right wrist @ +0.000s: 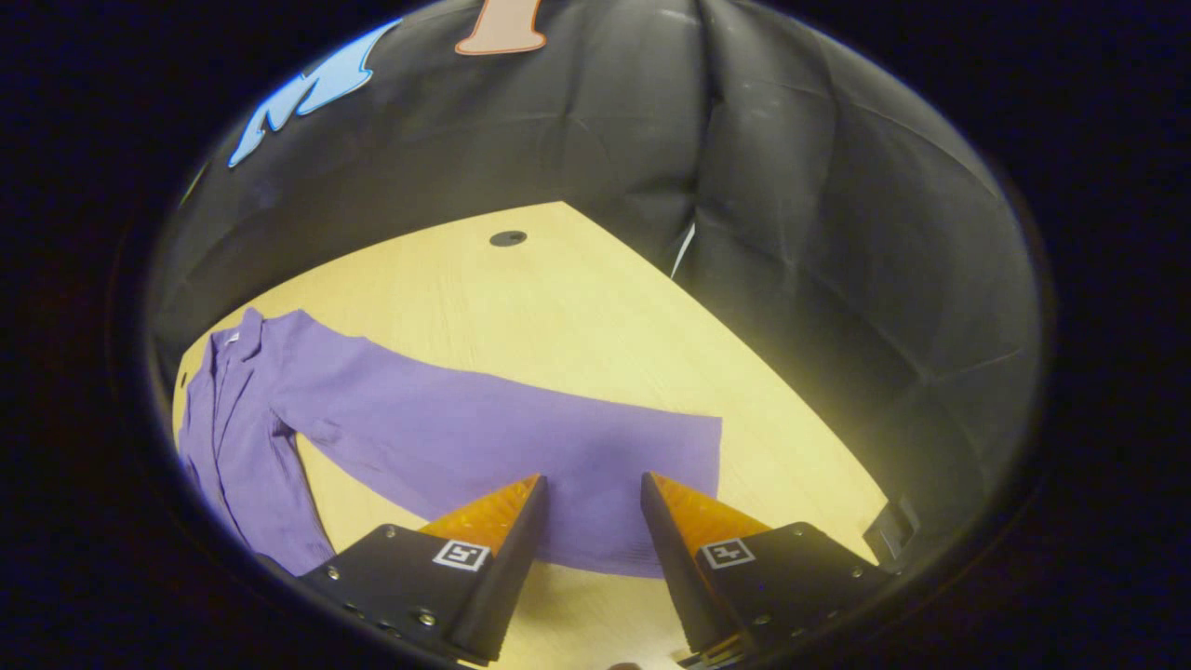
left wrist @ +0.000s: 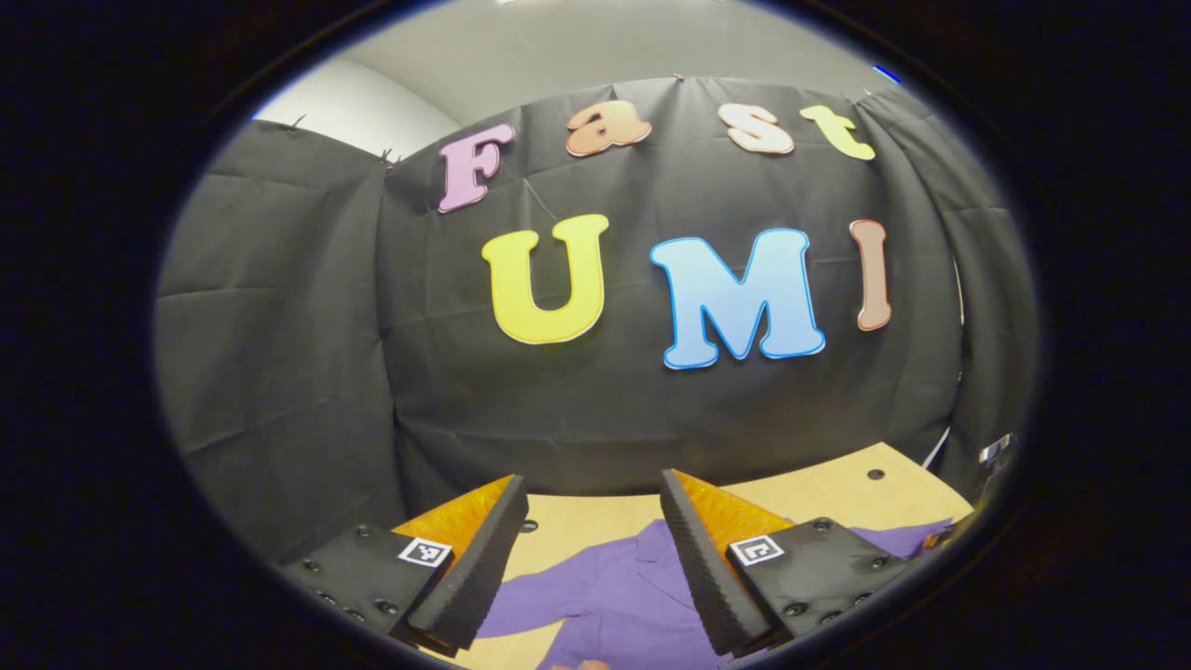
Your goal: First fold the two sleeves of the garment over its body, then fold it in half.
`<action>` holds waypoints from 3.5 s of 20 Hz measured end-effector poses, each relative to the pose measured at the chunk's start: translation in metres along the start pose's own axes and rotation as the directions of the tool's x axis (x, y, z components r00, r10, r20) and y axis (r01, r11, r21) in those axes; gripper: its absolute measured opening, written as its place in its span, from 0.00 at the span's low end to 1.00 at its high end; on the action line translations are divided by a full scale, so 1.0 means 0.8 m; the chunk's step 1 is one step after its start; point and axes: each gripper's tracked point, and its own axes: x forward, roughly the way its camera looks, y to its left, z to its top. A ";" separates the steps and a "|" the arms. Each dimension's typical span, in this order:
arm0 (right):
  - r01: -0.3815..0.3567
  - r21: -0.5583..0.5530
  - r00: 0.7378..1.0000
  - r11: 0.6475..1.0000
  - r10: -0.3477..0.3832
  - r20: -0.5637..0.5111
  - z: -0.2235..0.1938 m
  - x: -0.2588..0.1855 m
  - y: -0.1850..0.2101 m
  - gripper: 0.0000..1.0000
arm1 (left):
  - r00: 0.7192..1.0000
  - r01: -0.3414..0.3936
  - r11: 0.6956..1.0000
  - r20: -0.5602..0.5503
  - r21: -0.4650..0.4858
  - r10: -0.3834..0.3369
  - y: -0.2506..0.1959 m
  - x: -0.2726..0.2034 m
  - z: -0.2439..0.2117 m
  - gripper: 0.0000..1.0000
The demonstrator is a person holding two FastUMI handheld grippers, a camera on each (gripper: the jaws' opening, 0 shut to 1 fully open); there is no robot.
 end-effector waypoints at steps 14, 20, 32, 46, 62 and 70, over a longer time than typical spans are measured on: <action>-0.059 0.011 0.997 0.998 0.060 -0.042 -0.035 0.010 0.016 0.58 | 1.000 -0.007 1.000 0.008 0.002 0.007 -0.002 -0.004 0.000 0.89; -0.037 0.017 0.996 0.999 0.038 -0.075 -0.031 0.011 0.020 0.13 | 1.000 -0.010 1.000 0.025 0.003 0.009 -0.004 -0.005 0.004 0.89; -0.044 0.117 0.997 0.992 0.051 -0.058 0.006 -0.002 0.045 0.01 | 0.998 -0.060 0.998 0.033 -0.010 0.060 0.034 -0.012 0.000 0.89; -0.422 0.105 0.907 0.901 0.418 0.056 0.115 -0.079 0.316 0.01 | 0.994 -0.111 0.992 0.017 -0.057 0.112 0.097 -0.016 -0.027 0.89; -0.680 -0.126 0.733 0.723 0.662 -0.158 -0.005 -0.158 0.674 0.01 | 0.963 -0.256 0.967 -0.084 -0.010 0.255 0.272 -0.037 -0.118 0.89; -0.650 -0.177 0.760 0.739 0.625 -0.179 -0.032 -0.153 0.695 0.02 | 0.945 -0.287 0.957 -0.176 -0.041 0.276 0.322 -0.035 -0.192 0.89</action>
